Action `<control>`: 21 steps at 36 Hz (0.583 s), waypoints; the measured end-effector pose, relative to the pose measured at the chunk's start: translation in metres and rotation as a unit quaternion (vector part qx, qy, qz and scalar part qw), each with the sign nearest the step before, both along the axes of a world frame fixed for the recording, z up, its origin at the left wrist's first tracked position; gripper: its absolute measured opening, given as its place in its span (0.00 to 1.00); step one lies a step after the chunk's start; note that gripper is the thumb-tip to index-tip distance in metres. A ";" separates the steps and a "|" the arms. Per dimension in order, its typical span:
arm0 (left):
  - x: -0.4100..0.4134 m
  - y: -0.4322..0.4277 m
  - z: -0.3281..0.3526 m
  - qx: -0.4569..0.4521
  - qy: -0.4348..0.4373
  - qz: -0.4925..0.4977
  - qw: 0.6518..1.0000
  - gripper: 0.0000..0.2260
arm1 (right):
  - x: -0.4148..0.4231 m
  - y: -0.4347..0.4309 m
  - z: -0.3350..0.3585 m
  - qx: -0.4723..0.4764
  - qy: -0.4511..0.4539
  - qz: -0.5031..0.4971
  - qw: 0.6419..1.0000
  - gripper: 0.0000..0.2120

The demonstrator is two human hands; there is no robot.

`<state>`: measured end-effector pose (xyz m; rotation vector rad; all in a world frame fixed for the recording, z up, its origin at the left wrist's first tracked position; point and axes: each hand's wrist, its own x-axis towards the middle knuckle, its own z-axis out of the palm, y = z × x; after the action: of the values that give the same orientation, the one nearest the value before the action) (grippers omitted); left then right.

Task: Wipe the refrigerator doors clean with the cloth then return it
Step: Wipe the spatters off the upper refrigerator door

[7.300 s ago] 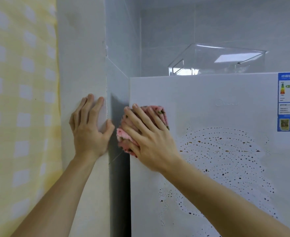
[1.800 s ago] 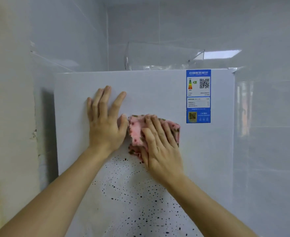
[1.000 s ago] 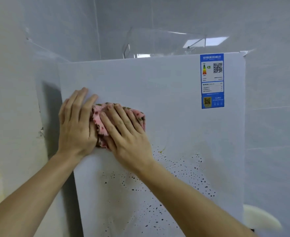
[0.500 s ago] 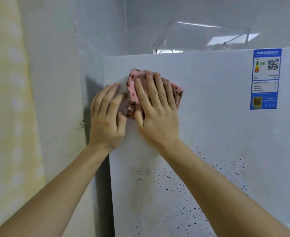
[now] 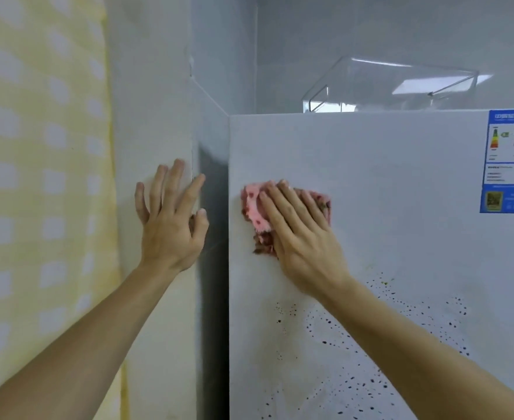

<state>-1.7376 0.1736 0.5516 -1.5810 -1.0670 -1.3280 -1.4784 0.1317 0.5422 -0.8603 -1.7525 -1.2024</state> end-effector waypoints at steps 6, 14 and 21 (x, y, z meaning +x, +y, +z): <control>-0.009 0.010 -0.010 -0.006 -0.007 -0.015 1.000 0.31 | -0.044 0.005 0.042 0.006 0.141 0.002 0.990 0.29; -0.004 0.011 -0.013 0.003 -0.022 -0.034 0.999 0.31 | -0.045 0.009 -0.017 0.002 0.025 0.030 0.999 0.25; 0.001 0.006 -0.013 -0.007 -0.046 -0.040 0.998 0.30 | -0.038 -0.004 -0.106 -0.104 -0.068 0.037 0.992 0.32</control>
<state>-1.7370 0.1799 0.5389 -1.6018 -1.0807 -1.4609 -1.5165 0.1282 0.4362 -0.8415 -2.0296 -1.0633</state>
